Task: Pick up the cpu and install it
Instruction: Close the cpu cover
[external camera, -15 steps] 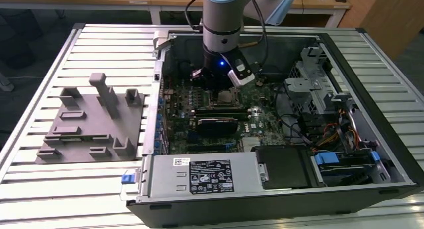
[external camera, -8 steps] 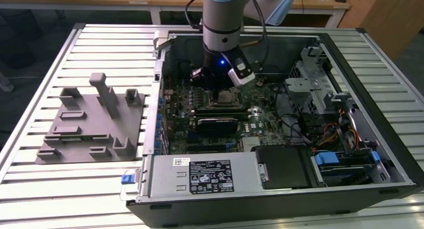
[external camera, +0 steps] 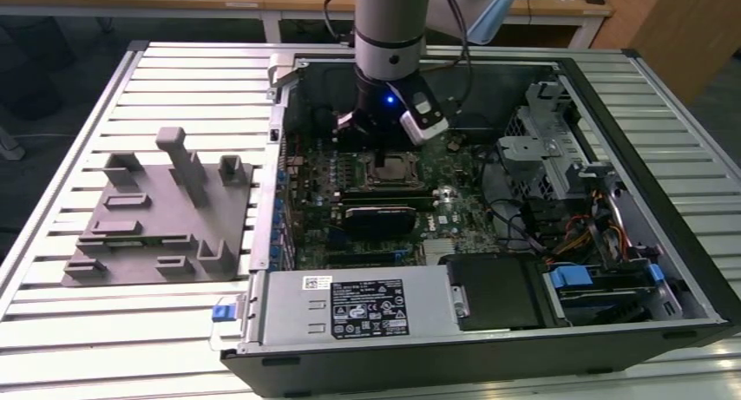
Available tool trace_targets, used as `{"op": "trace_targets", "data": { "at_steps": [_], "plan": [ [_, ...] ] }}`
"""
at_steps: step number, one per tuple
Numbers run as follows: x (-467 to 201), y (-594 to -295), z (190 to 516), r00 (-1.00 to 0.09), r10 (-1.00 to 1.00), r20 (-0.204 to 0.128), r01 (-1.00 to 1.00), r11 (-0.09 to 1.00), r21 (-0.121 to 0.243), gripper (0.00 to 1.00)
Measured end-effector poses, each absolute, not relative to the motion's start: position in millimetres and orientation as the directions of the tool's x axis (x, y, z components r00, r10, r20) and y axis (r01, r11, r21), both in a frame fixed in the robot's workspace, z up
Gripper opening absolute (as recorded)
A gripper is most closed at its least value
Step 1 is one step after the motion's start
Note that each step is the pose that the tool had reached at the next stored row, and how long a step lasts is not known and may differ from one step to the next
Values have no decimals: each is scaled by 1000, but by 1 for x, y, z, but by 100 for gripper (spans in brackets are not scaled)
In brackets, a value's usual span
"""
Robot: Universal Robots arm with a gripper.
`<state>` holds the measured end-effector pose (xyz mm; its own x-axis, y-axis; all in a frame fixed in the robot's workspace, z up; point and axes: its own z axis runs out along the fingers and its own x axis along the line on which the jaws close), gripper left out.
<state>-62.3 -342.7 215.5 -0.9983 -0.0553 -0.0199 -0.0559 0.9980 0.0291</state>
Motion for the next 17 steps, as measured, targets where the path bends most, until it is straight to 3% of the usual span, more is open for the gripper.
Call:
{"op": "trace_targets", "data": {
  "at_steps": [17],
  "plan": [
    [-58,-343,237,-998,-55,-24,-56,998,29,11]
  ]
}}
